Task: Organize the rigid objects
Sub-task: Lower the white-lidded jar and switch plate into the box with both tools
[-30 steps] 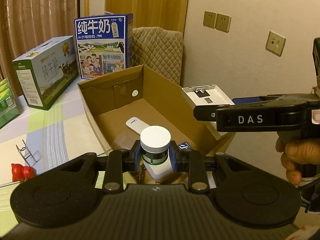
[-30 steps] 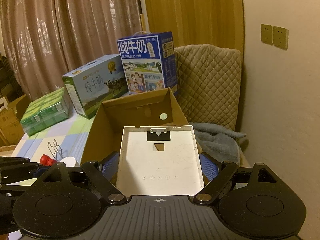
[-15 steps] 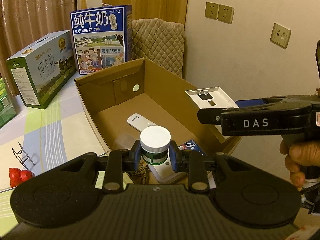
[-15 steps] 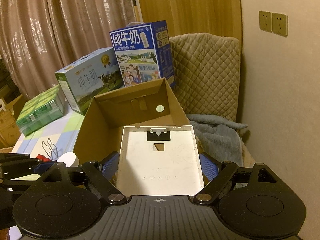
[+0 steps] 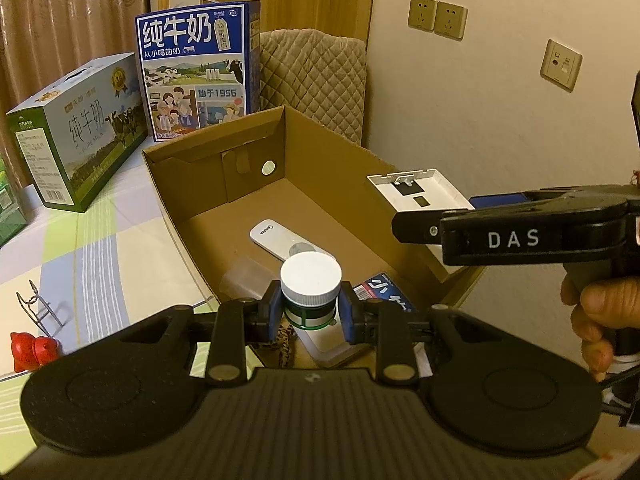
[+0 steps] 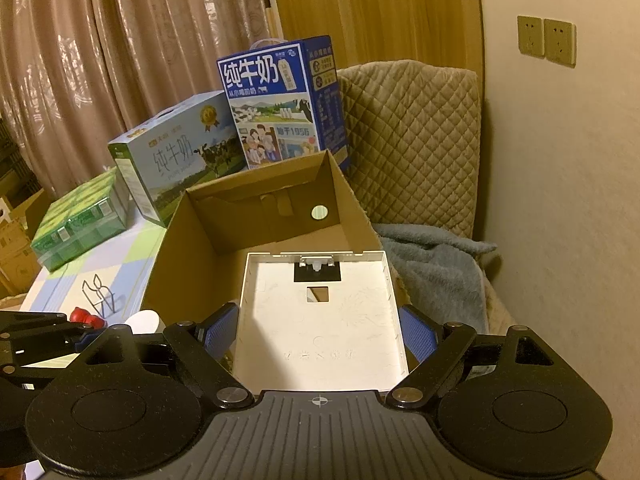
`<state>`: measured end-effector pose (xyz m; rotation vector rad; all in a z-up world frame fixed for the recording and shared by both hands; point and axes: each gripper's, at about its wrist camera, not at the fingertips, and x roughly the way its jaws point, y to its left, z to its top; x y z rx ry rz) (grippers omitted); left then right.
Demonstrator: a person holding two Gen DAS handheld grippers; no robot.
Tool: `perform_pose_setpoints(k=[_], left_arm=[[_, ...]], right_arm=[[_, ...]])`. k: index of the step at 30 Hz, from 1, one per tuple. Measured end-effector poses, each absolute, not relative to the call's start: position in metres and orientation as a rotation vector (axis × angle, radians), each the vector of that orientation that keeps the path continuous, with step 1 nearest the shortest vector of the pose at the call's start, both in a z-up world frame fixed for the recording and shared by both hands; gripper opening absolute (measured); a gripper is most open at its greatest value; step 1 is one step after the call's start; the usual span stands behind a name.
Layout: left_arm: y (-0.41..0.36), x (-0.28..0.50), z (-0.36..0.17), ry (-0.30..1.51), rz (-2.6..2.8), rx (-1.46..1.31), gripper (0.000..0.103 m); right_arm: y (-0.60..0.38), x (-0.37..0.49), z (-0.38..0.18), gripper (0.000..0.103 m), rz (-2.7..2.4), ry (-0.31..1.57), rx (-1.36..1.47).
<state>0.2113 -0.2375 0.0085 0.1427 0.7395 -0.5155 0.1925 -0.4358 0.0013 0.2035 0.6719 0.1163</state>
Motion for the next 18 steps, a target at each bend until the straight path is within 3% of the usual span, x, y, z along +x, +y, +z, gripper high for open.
perform_pose_setpoints(k=[18], left_arm=[[-0.2382, 0.2144, 0.0061, 0.729, -0.514, 0.147, 0.024]], right_arm=[[-0.4371, 0.1942, 0.0013, 0.082, 0.113, 0.671, 0.22]])
